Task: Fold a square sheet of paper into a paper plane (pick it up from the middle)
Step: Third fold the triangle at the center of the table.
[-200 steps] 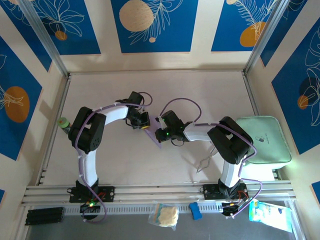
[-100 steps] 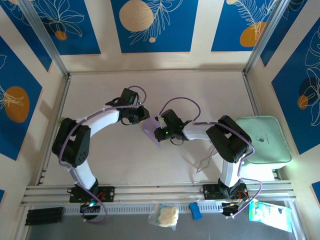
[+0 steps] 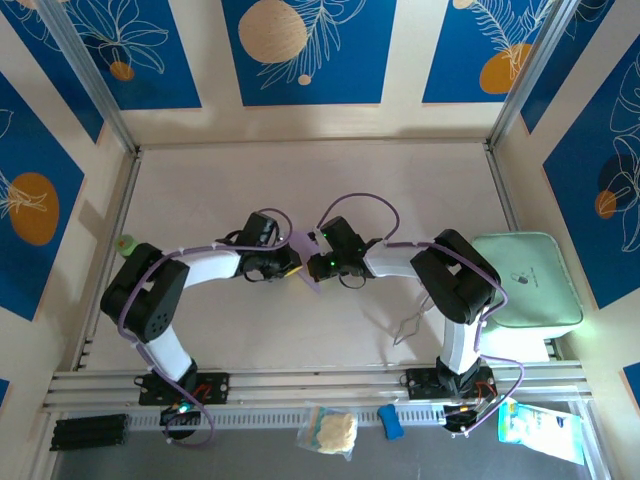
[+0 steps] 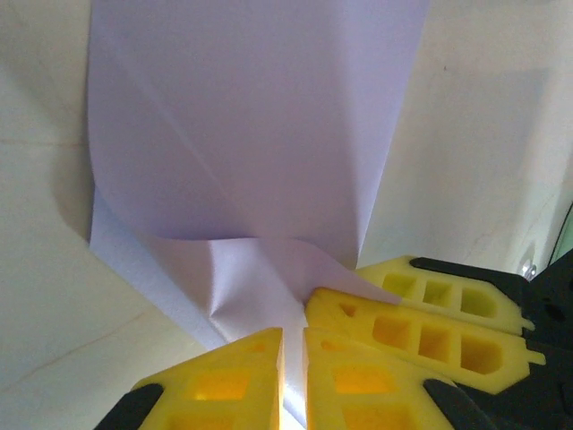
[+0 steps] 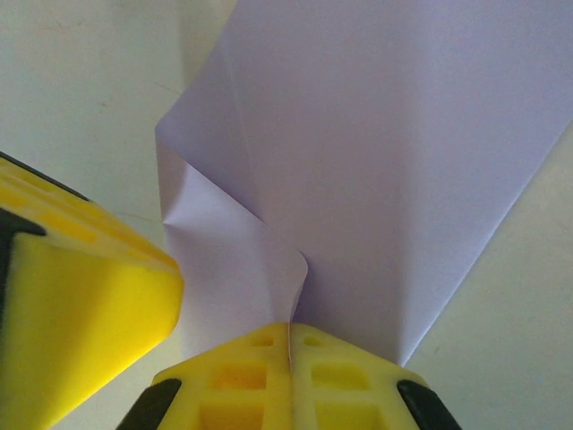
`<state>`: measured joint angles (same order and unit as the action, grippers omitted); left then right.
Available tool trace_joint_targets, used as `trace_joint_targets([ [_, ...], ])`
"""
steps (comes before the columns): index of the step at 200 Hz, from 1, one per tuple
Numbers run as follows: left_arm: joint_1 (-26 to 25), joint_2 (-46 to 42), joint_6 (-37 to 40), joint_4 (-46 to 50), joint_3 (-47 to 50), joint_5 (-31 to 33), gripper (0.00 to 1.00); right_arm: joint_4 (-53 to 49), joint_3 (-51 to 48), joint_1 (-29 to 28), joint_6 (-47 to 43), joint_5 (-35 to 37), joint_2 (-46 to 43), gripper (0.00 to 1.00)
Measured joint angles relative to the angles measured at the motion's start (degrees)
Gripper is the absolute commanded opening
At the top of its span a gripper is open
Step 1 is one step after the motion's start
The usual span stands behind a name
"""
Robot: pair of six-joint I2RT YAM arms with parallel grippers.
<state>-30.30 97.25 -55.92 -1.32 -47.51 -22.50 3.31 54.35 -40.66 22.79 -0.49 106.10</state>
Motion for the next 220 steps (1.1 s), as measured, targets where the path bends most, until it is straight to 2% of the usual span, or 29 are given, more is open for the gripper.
trace_joint_targets([
  [46, 0.0, 0.4, -1.0, -3.9, 1.4, 0.1, 0.14, -0.9, 0.6, 0.0, 0.0, 0.0, 0.2, 0.00],
  [147, 0.0, 2.4, -1.3, -6.0, 2.5, 0.3, 0.13, -1.3, 0.8, 0.0, 0.0, -0.2, 0.3, 0.00],
  [200, 0.0, 2.8, -1.9, -6.0, 2.9, 0.7, 0.13, -2.2, 1.3, 0.0, 0.2, -0.7, 0.3, 0.05],
  [220, 0.0, 3.0, -2.3, -6.0, 2.9, 0.7, 0.13, -3.3, 1.9, 0.1, 0.4, -1.0, 0.4, 0.11],
])
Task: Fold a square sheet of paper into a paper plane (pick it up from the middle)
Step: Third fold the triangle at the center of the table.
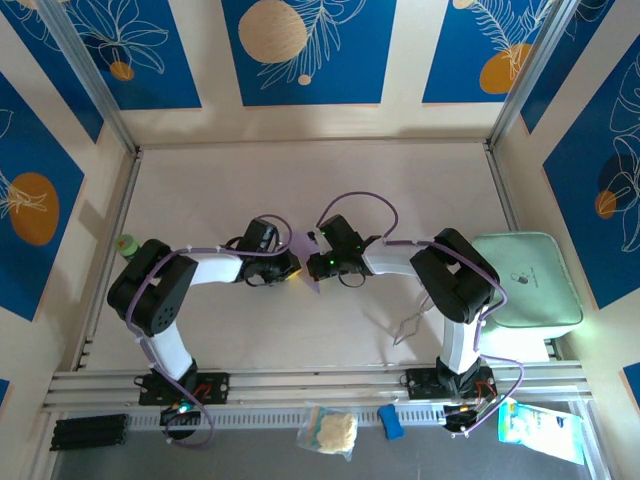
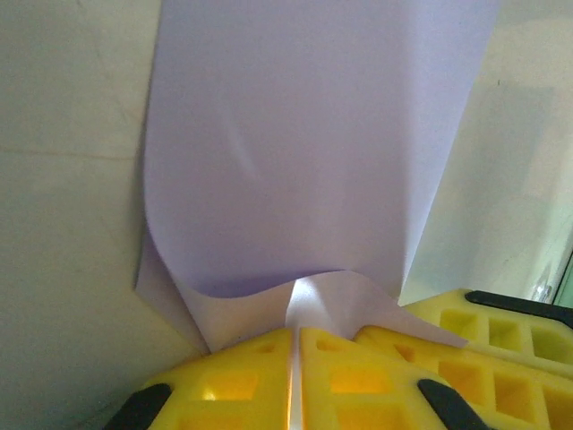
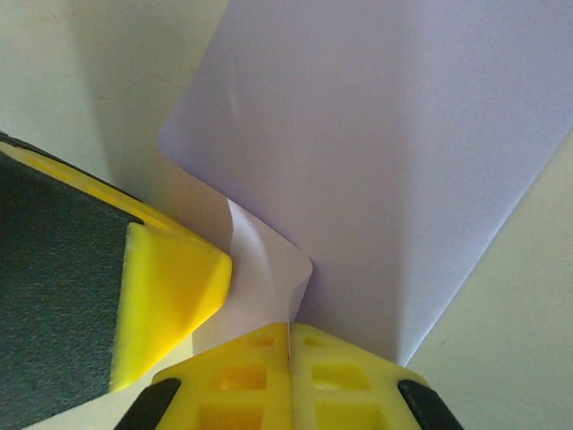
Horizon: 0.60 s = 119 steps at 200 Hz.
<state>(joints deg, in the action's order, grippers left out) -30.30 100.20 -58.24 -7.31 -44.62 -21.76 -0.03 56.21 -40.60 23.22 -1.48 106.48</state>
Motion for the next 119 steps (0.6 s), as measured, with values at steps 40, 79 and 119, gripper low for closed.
trace_joint_targets([
  [40, 0.0, 0.0, -0.4, 0.2, 0.0, 0.4, 0.13, -2.7, 1.3, 0.7, 2.4, -0.9, -0.2, 0.31],
  [79, 0.0, 0.2, -1.2, 0.6, -0.2, 0.5, 0.13, -5.7, 1.4, 3.3, 6.4, -1.4, -4.4, 0.37],
  [119, 0.0, 0.5, -2.2, 1.9, -1.0, 0.4, 0.13, -6.4, 0.3, 4.3, 8.8, -4.9, -11.1, 0.32],
])
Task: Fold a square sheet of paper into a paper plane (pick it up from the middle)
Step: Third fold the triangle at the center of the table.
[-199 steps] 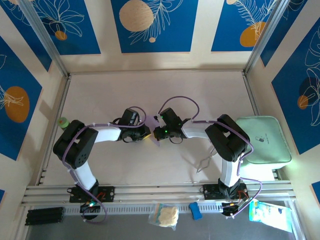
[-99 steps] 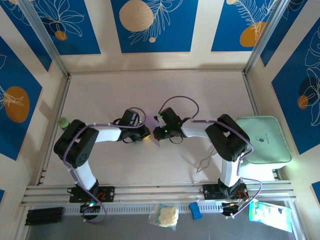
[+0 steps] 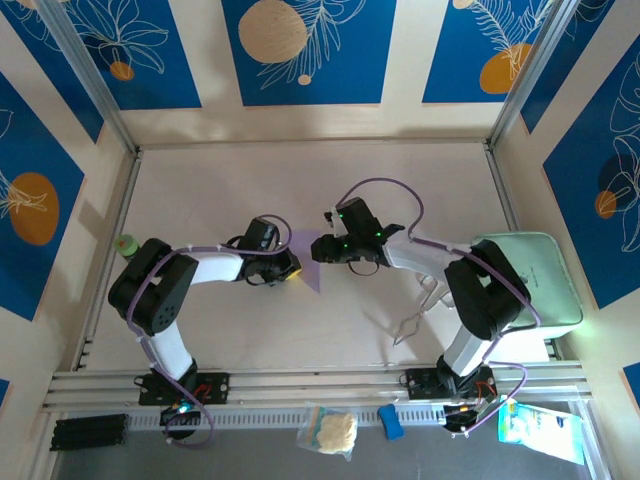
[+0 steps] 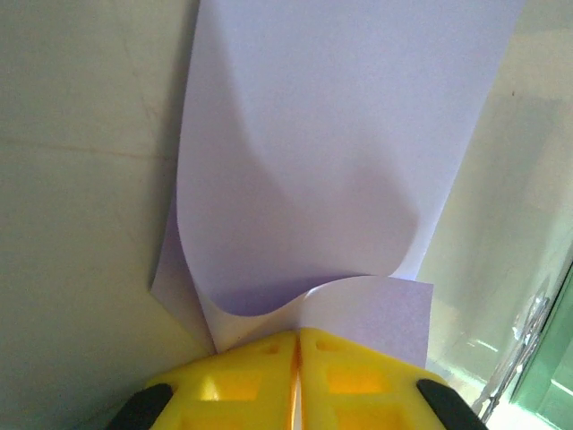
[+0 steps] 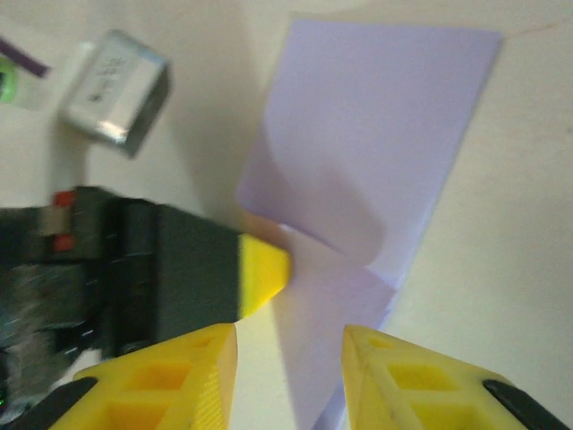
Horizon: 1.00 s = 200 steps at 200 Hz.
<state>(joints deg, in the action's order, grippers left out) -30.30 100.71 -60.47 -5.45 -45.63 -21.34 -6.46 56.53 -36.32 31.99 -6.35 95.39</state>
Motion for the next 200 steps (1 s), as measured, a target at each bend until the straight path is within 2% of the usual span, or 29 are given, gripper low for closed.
trace_joint_targets([
  [34, 0.0, 0.4, -0.8, 1.0, -0.9, 0.0, 0.13, -1.4, 0.0, -1.6, 0.3, -3.8, 0.6, 0.17],
  [63, 0.0, 0.5, -0.8, 1.6, -1.2, 0.0, 0.13, -2.2, 0.0, -3.1, 0.8, -6.3, 4.0, 0.09],
  [111, 0.0, 0.7, -0.8, 2.6, -1.8, 0.0, 0.13, -4.0, 0.3, -4.8, 0.6, -6.7, 8.2, 0.07],
  [200, 0.0, 1.0, -0.8, 3.6, -2.5, -0.1, 0.12, -6.3, 3.2, -4.9, 0.4, -4.5, 10.1, 0.06],
])
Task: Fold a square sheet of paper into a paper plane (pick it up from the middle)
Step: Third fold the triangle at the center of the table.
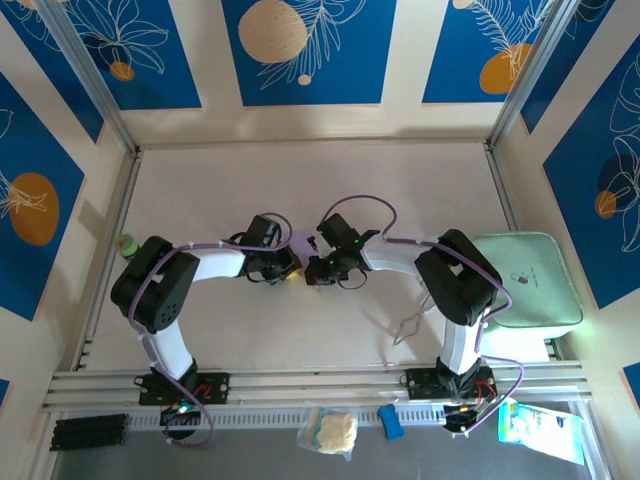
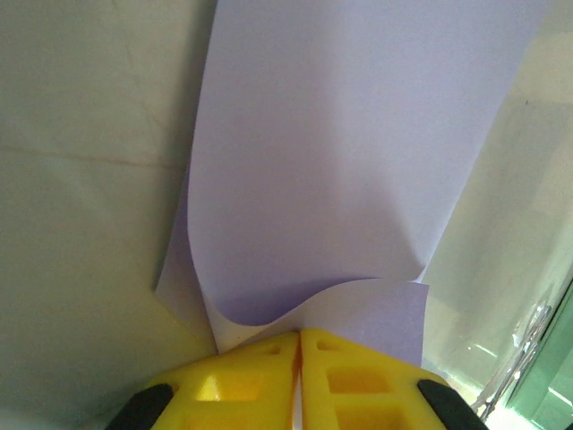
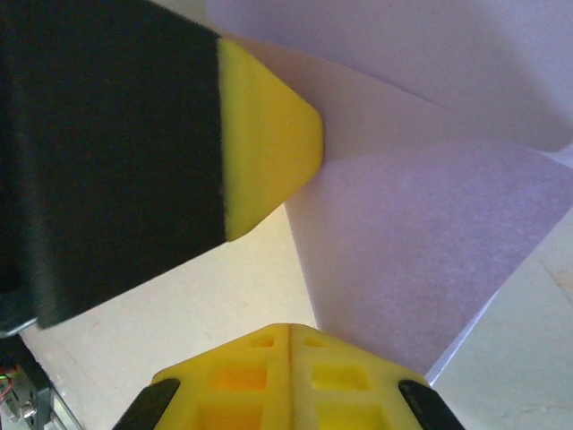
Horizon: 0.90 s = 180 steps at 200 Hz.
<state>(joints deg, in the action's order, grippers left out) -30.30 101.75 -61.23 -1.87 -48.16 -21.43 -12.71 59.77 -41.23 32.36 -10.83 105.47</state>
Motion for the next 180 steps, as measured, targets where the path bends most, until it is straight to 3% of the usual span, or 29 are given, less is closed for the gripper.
trace_joint_targets([
  [180, 0.0, 0.1, 0.2, 0.7, -0.4, -0.2, 0.12, -1.7, 0.3, 0.4, 0.0, 1.8, 1.4, 0.04],
])
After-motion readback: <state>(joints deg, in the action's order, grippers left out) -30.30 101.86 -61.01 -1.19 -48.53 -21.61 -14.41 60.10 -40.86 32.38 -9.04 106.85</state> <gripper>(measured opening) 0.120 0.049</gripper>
